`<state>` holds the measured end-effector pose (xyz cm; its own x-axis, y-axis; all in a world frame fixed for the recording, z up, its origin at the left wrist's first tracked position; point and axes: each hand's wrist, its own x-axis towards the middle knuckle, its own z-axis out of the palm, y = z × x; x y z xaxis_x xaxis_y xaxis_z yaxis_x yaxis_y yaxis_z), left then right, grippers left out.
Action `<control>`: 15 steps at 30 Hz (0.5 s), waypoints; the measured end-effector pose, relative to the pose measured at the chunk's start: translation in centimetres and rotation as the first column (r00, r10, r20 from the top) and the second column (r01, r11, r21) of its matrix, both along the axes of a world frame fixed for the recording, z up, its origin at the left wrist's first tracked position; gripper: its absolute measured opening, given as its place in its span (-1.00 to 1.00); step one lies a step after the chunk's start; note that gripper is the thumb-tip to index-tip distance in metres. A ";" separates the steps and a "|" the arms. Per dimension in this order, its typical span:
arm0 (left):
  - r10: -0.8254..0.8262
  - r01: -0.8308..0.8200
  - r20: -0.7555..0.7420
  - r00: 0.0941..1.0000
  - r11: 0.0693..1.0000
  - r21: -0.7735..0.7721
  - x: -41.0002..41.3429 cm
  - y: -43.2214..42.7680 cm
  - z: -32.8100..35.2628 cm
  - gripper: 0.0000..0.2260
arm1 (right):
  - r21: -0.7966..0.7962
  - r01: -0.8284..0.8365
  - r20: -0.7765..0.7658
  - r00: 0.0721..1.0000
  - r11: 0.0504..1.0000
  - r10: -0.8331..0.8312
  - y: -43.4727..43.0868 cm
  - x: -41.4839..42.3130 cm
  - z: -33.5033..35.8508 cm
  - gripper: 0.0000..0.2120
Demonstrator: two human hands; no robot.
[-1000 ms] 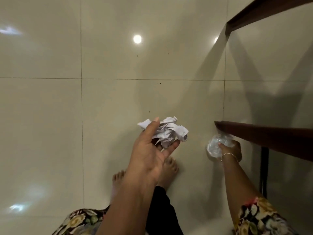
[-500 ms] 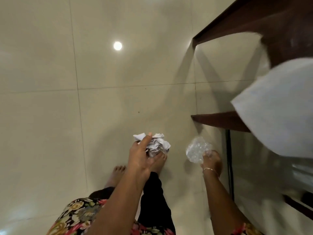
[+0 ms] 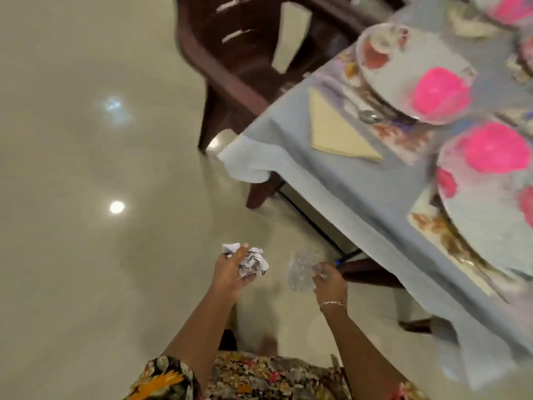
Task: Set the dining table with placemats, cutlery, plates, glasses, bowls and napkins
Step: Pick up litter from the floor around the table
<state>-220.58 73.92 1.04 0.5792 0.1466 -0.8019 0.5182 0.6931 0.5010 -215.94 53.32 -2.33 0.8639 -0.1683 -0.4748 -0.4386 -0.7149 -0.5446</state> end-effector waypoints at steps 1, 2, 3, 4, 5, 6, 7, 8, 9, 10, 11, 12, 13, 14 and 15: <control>-0.083 0.083 0.022 0.996 0.997 0.002 -0.2 -1.4 1.5 -0.79 | -0.017 0.030 0.016 0.999 0.999 -0.030 -1.5 -1.2 2.1 -0.82; -0.146 0.146 0.041 0.988 0.989 0.005 -0.4 -2.7 2.6 -0.82 | -0.051 0.035 0.025 0.999 0.998 -0.034 -3.0 -2.4 3.5 -0.79; -0.216 0.215 0.048 0.975 0.976 0.017 -0.9 -4.2 3.8 -0.85 | -0.085 0.047 0.030 0.999 0.995 -0.045 -4.8 -3.9 5.1 -0.77; -0.265 0.264 0.054 0.963 0.964 0.019 -1.4 -5.5 4.5 -0.87 | -0.110 0.055 0.040 0.998 0.992 -0.051 -6.3 -5.3 6.2 -0.75; -0.302 0.301 0.067 0.951 0.953 0.021 -1.9 -6.6 4.8 -0.89 | -0.124 0.072 0.040 0.997 0.990 -0.068 -7.9 -6.6 7.0 -0.73; -0.362 0.359 0.088 0.928 0.932 0.044 -2.6 -8.4 5.5 -0.90 | -0.134 0.104 0.054 0.994 0.986 -0.097 -9.9 -8.5 7.9 -0.72; -0.419 0.414 0.101 0.902 0.908 0.073 -3.4 -10.0 6.1 -0.88 | -0.143 0.124 0.060 0.991 0.982 -0.116 -11.7 -10.2 8.4 -0.73; -0.482 0.473 0.102 0.870 0.875 0.103 -4.4 -12.1 6.7 -0.84 | -0.142 0.159 0.079 0.986 0.977 -0.148 -13.9 -12.5 9.0 -0.73; -0.533 0.522 0.104 0.839 0.845 0.121 -5.4 -14.2 7.3 -0.81 | -0.141 0.193 0.096 0.979 0.971 -0.181 -15.7 -14.6 9.5 -0.74; -0.562 0.551 0.102 0.821 0.826 0.118 -6.6 -16.3 8.0 -0.81 | -0.132 0.228 0.106 0.971 0.965 -0.215 -17.4 -16.5 9.7 -0.75; -0.601 0.591 0.102 0.793 0.799 0.114 -8.3 -19.2 9.1 -0.82 | -0.124 0.278 0.122 0.957 0.953 -0.264 -19.7 -19.3 10.3 -0.77; -0.630 0.621 0.105 0.769 0.776 0.111 -9.8 -21.9 9.9 -0.81 | -0.118 0.318 0.142 0.943 0.941 -0.301 -21.6 -21.5 10.9 -0.78; -0.669 0.659 0.101 0.736 0.743 0.117 -11.7 -24.8 10.8 -0.80 | -0.112 0.373 0.160 0.921 0.921 -0.354 -23.7 -24.4 11.4 -0.79; -0.696 0.688 0.101 0.711 0.718 0.110 -13.4 -27.5 11.5 -0.80 | -0.118 0.414 0.169 0.904 0.902 -0.393 -25.5 -27.0 11.9 -0.80; -0.718 0.710 0.108 0.688 0.696 0.103 -14.9 -29.8 11.9 -0.81 | -0.125 0.445 0.166 0.890 0.887 -0.424 -27.0 -29.3 12.4 -0.81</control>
<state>-235.52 44.09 12.92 0.6224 -0.3185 -0.7150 0.7739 0.1135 0.6231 -245.26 26.30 10.04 0.7390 -0.6034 -0.2996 -0.6575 -0.5490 -0.5160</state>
